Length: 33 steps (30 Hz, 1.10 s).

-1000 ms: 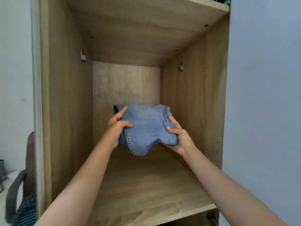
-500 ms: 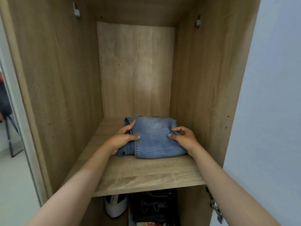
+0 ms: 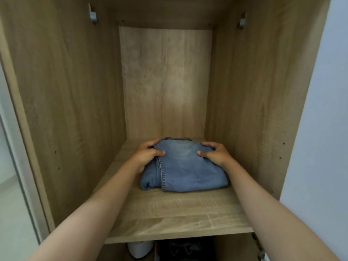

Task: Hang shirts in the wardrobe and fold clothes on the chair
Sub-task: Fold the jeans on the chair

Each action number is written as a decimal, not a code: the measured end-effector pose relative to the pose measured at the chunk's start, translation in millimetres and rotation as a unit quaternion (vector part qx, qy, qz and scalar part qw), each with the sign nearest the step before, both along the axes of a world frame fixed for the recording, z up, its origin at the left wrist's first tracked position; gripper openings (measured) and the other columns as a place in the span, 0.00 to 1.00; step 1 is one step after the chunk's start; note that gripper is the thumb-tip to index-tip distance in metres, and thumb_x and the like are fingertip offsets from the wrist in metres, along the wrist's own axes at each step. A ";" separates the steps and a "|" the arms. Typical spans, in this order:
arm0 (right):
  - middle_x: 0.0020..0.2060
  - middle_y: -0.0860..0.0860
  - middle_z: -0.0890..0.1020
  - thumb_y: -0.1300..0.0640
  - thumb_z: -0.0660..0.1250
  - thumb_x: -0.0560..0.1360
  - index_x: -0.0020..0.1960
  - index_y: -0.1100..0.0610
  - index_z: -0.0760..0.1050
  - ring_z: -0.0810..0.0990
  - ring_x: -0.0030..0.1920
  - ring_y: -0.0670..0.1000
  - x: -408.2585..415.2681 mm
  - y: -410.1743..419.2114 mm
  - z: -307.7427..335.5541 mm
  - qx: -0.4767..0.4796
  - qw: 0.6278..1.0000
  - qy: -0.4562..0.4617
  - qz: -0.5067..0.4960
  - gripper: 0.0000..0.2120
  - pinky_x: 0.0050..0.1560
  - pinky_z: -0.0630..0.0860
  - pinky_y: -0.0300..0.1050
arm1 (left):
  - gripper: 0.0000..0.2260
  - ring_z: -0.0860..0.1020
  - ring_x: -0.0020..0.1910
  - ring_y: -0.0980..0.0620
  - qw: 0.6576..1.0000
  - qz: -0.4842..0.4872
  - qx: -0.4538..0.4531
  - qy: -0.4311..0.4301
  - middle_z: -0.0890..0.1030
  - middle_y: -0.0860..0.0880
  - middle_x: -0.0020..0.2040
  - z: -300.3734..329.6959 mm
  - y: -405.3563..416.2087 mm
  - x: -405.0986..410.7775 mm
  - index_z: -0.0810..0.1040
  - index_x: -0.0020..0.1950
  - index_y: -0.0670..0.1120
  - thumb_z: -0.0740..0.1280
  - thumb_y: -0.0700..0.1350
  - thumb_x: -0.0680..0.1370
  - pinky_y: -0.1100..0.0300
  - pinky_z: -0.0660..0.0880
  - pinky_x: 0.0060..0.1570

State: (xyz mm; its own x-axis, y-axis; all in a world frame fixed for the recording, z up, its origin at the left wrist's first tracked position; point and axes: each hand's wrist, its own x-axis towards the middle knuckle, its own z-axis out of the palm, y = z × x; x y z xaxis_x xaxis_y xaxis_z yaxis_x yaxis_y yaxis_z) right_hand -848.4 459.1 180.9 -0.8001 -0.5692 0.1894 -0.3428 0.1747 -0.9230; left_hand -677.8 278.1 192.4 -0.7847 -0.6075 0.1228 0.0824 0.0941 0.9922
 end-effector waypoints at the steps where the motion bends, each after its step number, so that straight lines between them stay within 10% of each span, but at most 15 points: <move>1: 0.61 0.54 0.77 0.61 0.76 0.69 0.66 0.55 0.75 0.76 0.56 0.51 -2.8 -2.9 -1.5 -0.003 1.000 -0.011 -0.003 0.26 0.59 0.74 0.44 | 0.29 0.79 0.53 0.50 1.000 0.004 0.006 -0.005 0.80 0.46 0.57 -0.7 -5.5 -4.0 0.72 0.68 0.44 0.71 0.29 0.69 0.59 0.76 0.52; 17: 0.56 0.50 0.75 0.63 0.76 0.68 0.67 0.57 0.72 0.74 0.56 0.47 -50.5 -103.8 -11.4 -0.007 0.999 0.054 0.006 0.29 0.54 0.70 0.37 | 0.27 0.73 0.59 0.53 0.994 0.088 -0.062 0.020 0.73 0.46 0.67 -18.8 -96.3 -53.4 0.72 0.68 0.42 0.70 0.28 0.70 0.64 0.71 0.56; 27: 0.61 0.54 0.76 0.68 0.77 0.64 0.56 0.51 0.76 0.74 0.61 0.50 -85.6 -134.6 33.2 -0.169 0.972 0.162 -0.040 0.25 0.61 0.69 0.37 | 0.26 0.78 0.54 0.51 0.984 0.109 -0.071 0.124 0.78 0.44 0.60 35.4 -115.4 -80.7 0.76 0.65 0.45 0.69 0.26 0.70 0.60 0.74 0.57; 33: 0.66 0.55 0.72 0.64 0.76 0.68 0.67 0.59 0.71 0.72 0.60 0.48 -107.5 -154.0 53.1 -0.126 0.985 0.119 -0.021 0.30 0.54 0.67 0.29 | 0.25 0.73 0.64 0.49 0.980 0.112 -0.155 0.058 0.73 0.44 0.68 42.5 -148.0 -116.6 0.70 0.70 0.44 0.69 0.33 0.74 0.61 0.67 0.66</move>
